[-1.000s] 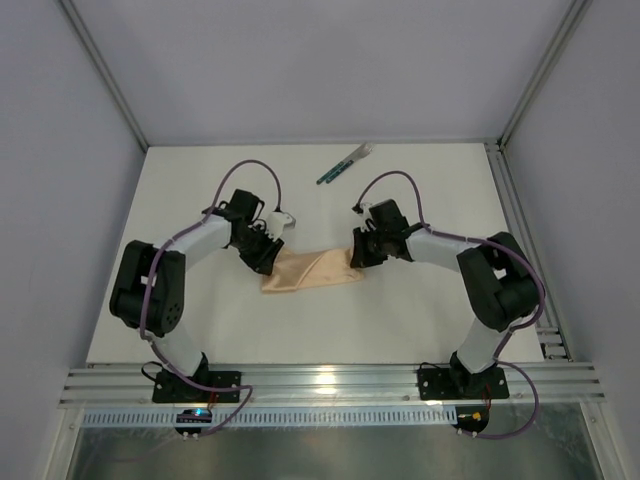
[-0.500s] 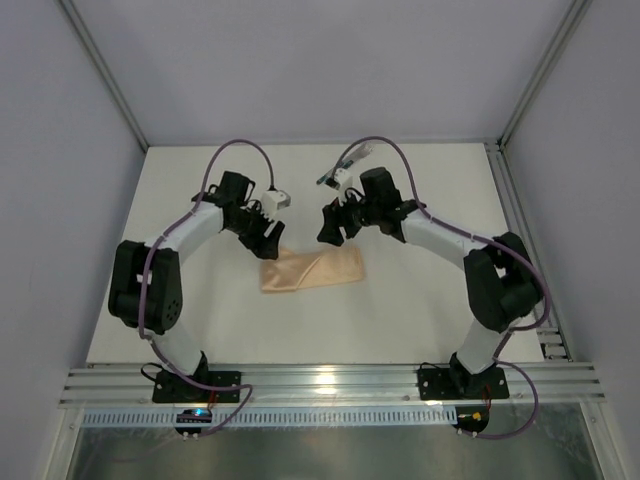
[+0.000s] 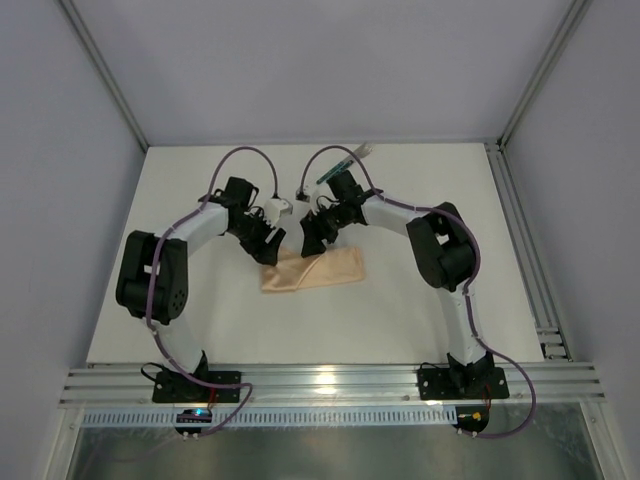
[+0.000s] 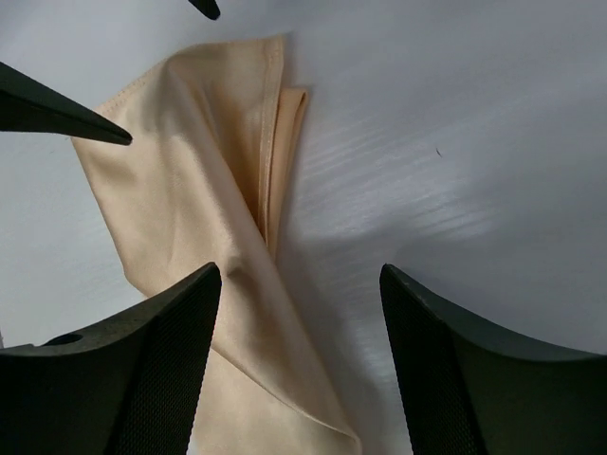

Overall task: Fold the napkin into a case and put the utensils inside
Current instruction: Smooth out the smaller rectangle-folded napkin at the center of the board.

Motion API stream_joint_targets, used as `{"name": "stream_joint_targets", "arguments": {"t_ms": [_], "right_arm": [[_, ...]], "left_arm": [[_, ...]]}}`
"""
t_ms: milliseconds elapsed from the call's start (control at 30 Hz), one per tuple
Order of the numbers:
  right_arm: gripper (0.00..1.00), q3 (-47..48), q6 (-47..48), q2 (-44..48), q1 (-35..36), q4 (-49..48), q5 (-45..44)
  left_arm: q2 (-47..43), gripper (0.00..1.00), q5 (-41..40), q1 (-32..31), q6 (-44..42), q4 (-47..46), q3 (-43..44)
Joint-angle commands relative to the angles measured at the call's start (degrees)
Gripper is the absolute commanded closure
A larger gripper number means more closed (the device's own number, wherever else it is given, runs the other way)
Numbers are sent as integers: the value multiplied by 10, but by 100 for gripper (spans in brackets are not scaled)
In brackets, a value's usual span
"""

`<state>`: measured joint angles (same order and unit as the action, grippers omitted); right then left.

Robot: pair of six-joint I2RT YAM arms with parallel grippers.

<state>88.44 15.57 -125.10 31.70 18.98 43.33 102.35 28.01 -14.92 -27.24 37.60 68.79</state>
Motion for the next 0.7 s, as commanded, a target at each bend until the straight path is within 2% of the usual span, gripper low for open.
{"name": "stream_joint_targets", "arguments": {"t_ms": [0, 133, 267, 433, 533, 567, 667], "right_arm": [[28, 53, 31, -22, 4, 71, 21], [31, 86, 66, -63, 6, 142, 46], [35, 79, 117, -71, 13, 210, 60], [36, 49, 119, -68, 20, 211, 69], [36, 38, 102, -73, 24, 186, 69], [37, 35, 95, -74, 27, 177, 68], [42, 19, 63, -79, 34, 149, 73]], "left_arm": [[9, 32, -11, 1, -14, -19, -14], [17, 32, -10, 1, -15, -23, -17], [22, 34, -2, 1, -16, -16, -19], [10, 39, 4, 1, -12, -16, -30], [11, 49, 10, 1, -6, -19, -37], [11, 56, 18, 1, -5, -21, -38], [8, 62, 27, 1, -2, -26, -49]]}}
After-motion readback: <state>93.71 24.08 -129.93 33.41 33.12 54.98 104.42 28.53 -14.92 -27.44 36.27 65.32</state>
